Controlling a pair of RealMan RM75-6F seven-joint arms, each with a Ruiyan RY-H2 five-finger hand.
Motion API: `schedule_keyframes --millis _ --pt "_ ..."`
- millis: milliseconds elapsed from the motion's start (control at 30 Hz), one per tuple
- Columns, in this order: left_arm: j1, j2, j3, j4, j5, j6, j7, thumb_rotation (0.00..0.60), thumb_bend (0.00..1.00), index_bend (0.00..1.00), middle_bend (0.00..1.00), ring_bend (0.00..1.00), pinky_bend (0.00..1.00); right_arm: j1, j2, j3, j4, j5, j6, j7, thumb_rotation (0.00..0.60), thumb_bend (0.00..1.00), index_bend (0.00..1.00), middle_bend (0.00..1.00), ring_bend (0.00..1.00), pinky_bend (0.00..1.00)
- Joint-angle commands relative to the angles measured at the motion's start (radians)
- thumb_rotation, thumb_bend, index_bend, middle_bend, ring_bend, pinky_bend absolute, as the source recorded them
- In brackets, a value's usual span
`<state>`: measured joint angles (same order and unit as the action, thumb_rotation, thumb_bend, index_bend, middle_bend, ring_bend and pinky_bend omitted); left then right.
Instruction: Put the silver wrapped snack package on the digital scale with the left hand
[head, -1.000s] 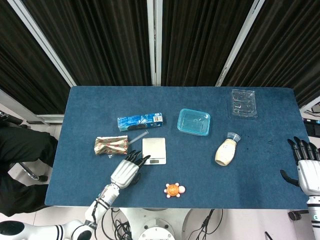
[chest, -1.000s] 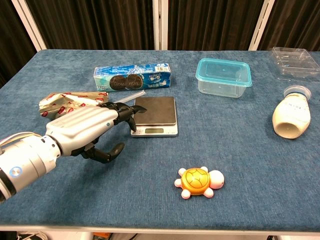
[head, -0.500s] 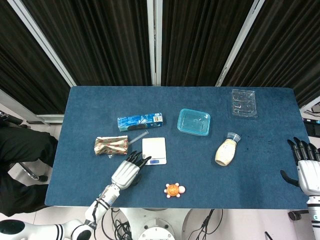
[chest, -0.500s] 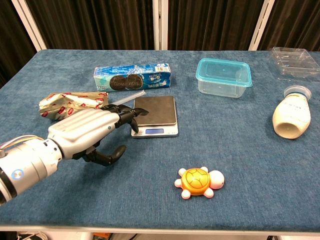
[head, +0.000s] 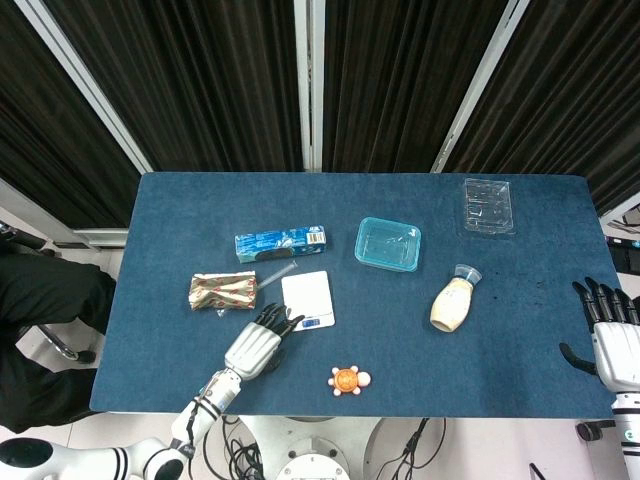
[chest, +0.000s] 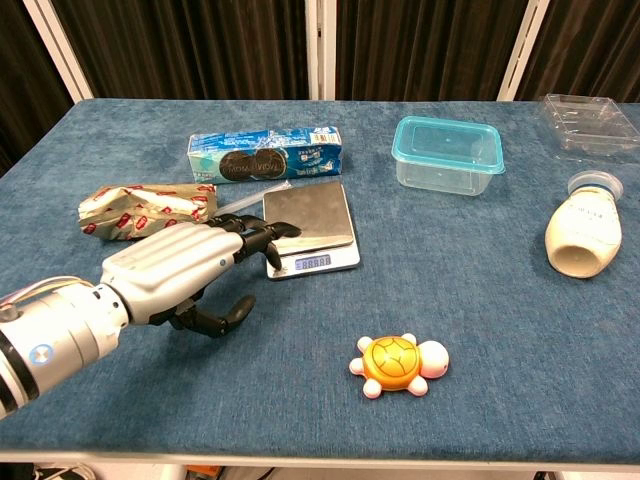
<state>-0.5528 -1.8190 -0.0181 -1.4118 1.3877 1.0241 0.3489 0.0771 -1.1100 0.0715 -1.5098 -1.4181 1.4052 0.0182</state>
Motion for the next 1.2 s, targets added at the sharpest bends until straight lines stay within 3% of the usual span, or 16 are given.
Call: schedule_keyframes --millis 33,400,800,867,1033,1200 --pt "-0.001 -0.001 -0.002 0.002 -0.002 -0.002 0.000 0.600 0.55 0.00 0.25 0.00 0.00 -0.001 0.000 -0.001 0.001 0.001 -0.001 0.002 0.600 0.15 0.00 0.00 0.00 0.00" --pt "-0.004 0.000 -0.003 0.001 -0.010 -0.005 0.008 0.600 0.56 0.00 0.25 0.00 0.00 -0.001 -0.001 -0.004 0.003 0.007 -0.012 0.001 0.600 0.15 0.00 0.00 0.00 0.00" --pt "0.021 0.134 -0.032 -0.161 0.071 0.131 -0.012 0.600 0.55 0.00 0.22 0.00 0.00 -0.004 0.001 -0.001 -0.006 0.003 -0.001 0.004 0.600 0.15 0.00 0.00 0.00 0.00" --pt "0.031 0.159 -0.050 -0.188 0.086 0.173 -0.029 0.600 0.51 0.00 0.20 0.00 0.00 -0.005 0.002 0.000 -0.009 0.001 0.003 0.003 0.600 0.15 0.00 0.00 0.00 0.00" --pt "0.064 0.205 -0.076 -0.205 0.093 0.253 -0.054 0.600 0.25 0.00 0.16 0.00 0.00 -0.007 0.008 0.004 -0.020 0.000 0.015 -0.001 0.600 0.16 0.00 0.00 0.00 0.00" --pt "0.090 0.225 -0.073 -0.180 0.032 0.241 -0.080 0.600 0.16 0.00 0.13 0.00 0.00 -0.012 0.018 0.016 -0.040 -0.017 0.052 -0.002 0.600 0.16 0.00 0.00 0.00 0.00"
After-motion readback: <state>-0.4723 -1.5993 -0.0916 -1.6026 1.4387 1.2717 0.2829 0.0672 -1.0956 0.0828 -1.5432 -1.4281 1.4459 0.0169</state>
